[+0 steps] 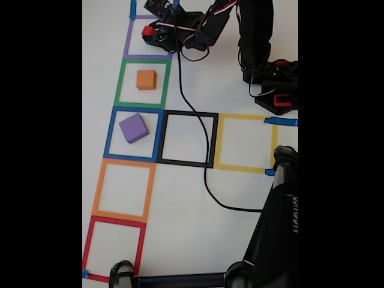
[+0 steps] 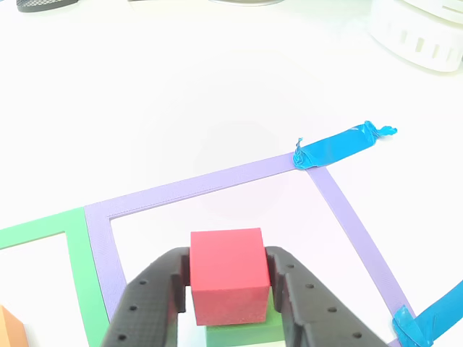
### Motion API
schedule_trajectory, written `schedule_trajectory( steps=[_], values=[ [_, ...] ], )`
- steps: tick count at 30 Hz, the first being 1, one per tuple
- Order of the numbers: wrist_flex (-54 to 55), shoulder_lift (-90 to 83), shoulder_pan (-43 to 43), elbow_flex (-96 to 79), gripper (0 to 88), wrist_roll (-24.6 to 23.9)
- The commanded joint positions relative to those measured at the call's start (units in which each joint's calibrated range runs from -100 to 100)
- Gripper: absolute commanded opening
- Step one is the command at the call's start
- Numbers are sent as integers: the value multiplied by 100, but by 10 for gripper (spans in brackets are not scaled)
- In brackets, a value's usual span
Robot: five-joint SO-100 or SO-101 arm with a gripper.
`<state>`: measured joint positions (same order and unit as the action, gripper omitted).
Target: Tower of hanoi
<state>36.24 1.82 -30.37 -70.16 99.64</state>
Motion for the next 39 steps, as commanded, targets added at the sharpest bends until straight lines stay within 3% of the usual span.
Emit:
schedule_trajectory(
  steps=[1,8,28,34,39],
  values=[
    [182,-24,-31,225,22,36],
    [198,-16,-70,244,133,36],
    [-61,-864,-108,253,167,36],
    [-1049,-1913,-31,325,101,36],
    [-3065,-3262,180,644,9,36]
  ],
)
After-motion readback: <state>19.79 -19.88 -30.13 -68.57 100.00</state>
